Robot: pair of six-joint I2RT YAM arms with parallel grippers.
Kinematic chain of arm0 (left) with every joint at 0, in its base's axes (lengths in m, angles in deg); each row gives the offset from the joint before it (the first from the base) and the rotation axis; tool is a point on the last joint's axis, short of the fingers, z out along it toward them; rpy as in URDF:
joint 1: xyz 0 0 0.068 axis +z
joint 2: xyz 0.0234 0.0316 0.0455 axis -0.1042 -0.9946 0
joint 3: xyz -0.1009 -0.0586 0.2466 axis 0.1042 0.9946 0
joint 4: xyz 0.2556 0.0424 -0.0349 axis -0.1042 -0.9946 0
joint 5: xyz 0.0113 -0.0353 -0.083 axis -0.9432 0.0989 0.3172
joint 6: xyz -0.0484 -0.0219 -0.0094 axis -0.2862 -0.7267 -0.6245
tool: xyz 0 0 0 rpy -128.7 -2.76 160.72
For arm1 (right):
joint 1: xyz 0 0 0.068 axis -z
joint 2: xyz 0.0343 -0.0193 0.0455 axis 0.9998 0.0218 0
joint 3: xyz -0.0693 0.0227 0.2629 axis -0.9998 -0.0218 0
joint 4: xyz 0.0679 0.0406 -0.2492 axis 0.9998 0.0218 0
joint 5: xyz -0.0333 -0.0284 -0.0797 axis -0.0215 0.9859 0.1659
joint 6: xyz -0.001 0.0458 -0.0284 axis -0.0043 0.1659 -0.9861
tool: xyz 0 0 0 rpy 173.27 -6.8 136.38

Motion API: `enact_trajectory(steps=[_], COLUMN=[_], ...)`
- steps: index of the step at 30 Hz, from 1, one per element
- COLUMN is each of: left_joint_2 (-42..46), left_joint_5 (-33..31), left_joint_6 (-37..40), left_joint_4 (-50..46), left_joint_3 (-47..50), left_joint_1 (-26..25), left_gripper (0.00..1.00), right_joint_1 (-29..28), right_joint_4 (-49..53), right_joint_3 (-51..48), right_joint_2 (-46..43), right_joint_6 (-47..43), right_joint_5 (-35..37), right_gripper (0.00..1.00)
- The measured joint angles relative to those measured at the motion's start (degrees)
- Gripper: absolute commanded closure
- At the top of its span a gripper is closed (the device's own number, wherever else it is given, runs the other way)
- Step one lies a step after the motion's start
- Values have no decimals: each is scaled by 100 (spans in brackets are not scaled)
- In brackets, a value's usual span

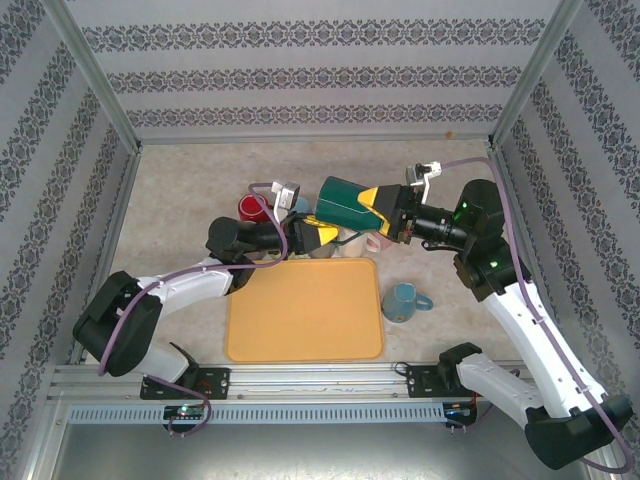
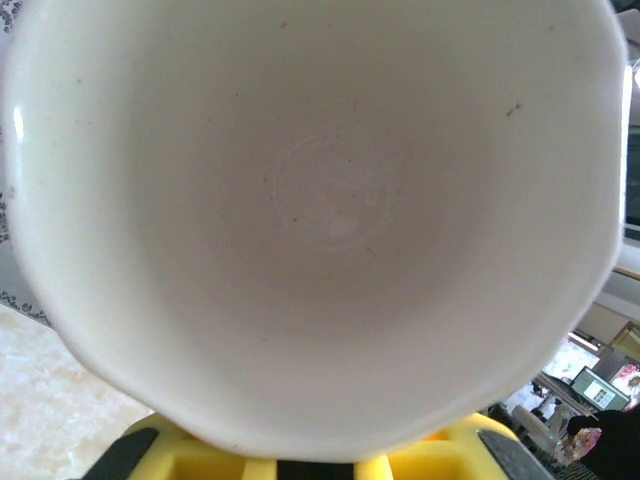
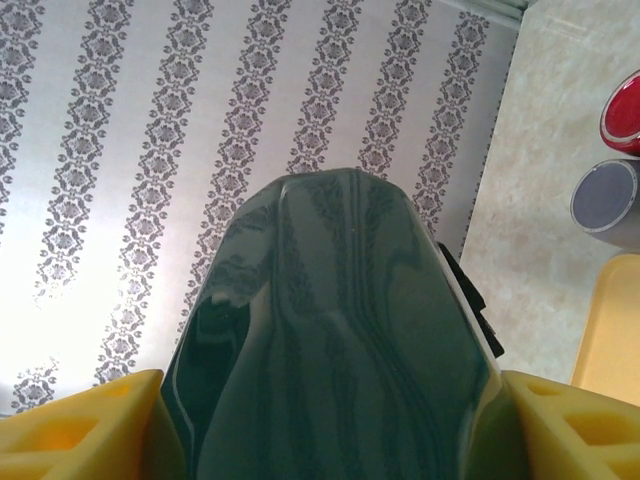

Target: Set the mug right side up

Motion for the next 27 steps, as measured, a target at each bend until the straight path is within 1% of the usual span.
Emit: enact_trajectory(steps=[1,4,6,8,10,13,15,17,19,22,24,25,27], left_joint_2=[7,79,188,413,811,1794,2433,2769,2944,3005,2933,2885,2756], left_joint_5=[4,9,28,-24,-151,-776,-1436,-2074,-2684,-3517,-4026,-4212,-4594], left_joint_6=[0,4,46,188,505,1515,2352,3010,3560,4146,4367,4413,4454], left_joint_4=[-7,-50,-157,-433,-1054,-3077,-4817,-6240,-7543,-9346,-10511,-10970,-11938], left_joint_3=[0,4,13,66,129,87,-197,-638,-1108,-1690,-1987,-2076,-2181], left_joint_1=[0,0,0,33,81,76,46,24,13,-92,-229,-286,-396], left_gripper=[92,93,94,95,99,100,100,100,100,100,100,97,96], right_joint_1=[-2,-28,-28,-7,131,566,756,778,778,778,778,778,778], right_joint_4=[11,39,94,249,507,1038,1628,2063,2339,2726,2955,3012,3093], right_joint_3=[-2,-2,2,13,72,273,573,887,1051,1097,1091,1069,968], right_joint_2=[-11,-66,-125,-251,-422,-713,-793,-772,-745,-693,-640,-616,-581], right_joint_6=[-31,-105,-214,-358,-557,-986,-1425,-1818,-2146,-2542,-2750,-2815,-2907], right_joint_5=[2,15,31,136,304,669,1088,1338,1523,1709,1799,1836,1908], right_gripper=[38,18,9,4,4,5,6,6,6,6,6,7,7])
